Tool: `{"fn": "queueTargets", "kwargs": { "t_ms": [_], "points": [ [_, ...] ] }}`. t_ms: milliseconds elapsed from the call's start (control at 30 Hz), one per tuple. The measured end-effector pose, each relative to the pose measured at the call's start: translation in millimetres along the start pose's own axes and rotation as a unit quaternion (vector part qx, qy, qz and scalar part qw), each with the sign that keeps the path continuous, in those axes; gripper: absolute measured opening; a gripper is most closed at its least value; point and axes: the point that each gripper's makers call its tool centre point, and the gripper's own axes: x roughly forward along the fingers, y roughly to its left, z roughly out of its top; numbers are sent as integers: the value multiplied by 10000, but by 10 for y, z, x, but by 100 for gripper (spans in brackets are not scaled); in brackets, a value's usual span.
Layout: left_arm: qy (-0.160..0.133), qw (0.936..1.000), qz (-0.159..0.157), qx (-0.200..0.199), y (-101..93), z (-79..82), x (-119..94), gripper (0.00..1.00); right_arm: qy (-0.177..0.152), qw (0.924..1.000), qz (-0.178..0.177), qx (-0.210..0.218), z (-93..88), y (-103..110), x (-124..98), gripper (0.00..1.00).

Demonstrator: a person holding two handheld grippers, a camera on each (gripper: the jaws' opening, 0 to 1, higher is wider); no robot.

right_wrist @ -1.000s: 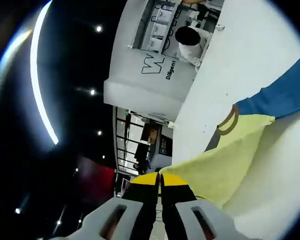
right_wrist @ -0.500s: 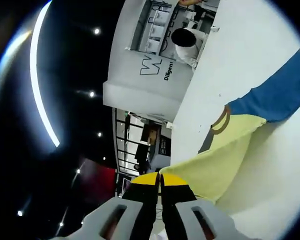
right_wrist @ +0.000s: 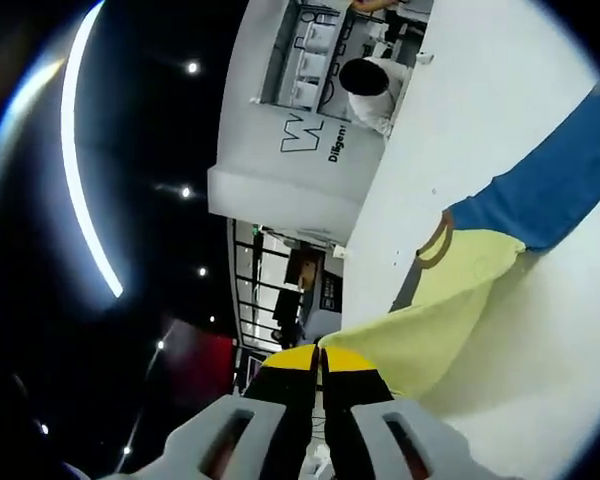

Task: Fold the garment on the visible template until the final outline fits inside the template.

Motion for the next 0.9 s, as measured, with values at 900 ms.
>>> {"fn": "queueTargets", "kwargs": {
  "t_ms": [900],
  "points": [
    [-2128, 8692, 1632, -4154, 1413, -86, 551, 42, -93, 9996, 145, 233, 48, -207, -445, 0]
  ]
}}
